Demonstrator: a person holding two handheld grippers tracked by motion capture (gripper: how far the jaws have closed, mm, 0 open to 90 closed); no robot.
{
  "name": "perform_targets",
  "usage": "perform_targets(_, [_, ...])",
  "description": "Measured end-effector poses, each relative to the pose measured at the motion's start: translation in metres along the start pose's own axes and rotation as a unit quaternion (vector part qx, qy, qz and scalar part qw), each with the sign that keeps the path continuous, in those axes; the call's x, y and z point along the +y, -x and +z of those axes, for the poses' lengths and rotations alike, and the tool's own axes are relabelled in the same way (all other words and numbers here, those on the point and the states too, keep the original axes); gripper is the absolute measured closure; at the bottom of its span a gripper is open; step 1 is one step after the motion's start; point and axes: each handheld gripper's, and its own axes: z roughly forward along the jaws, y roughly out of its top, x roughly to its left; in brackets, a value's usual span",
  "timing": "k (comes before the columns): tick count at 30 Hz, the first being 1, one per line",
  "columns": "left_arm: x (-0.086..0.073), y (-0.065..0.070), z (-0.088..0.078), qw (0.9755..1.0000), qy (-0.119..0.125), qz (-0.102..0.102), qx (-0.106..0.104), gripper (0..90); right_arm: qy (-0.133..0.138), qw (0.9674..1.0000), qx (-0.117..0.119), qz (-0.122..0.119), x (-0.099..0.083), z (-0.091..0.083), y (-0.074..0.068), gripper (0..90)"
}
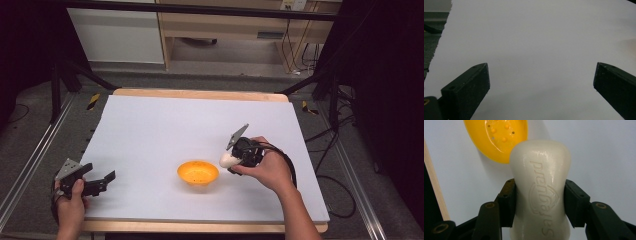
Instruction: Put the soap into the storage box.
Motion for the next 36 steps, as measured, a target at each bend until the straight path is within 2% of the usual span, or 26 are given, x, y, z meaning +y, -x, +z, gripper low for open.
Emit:
perform_targets(2, [0.000,0.000,0.000,1.0000,0.000,0.000,0.000,0.1,-0.002,1.0000,-0.001,0.000,0.001,0.000,-0.002,49.7])
perform_targets(3, [0.000,0.000,0.000,1.0000,-0.001,0.001,0.000,0.1,0.000,0.9998,0.004,-0.018,0.004,0.000,-0.002,49.7])
perform_targets(5, [0.000,0.000,0.000,1.0000,-0.001,0.001,0.000,0.1,-0.004,0.9998,0.006,-0.018,0.005,-0.002,-0.004,49.7])
perform_targets(15, [0.000,0.000,0.000,1.0000,-0.001,0.000,0.000,0.1,-0.004,0.9986,0.015,-0.051,0.023,-0.002,-0.011,49.7])
perform_targets(19, [0.000,0.000,0.000,1.0000,0.000,0.000,-0.001,0.1,-0.003,0.9985,0.016,-0.053,0.028,0.001,-0.015,49.7])
perform_targets(21, [0.000,0.000,0.000,1.0000,0.000,0.001,-0.001,0.1,-0.002,0.9977,0.019,-0.065,0.033,0.005,-0.018,49.7])
perform_targets(36, [0.000,-0.001,0.000,1.0000,0.001,-0.002,-0.004,0.1,-0.006,0.9959,0.027,-0.086,0.052,0.018,-0.026,49.7])
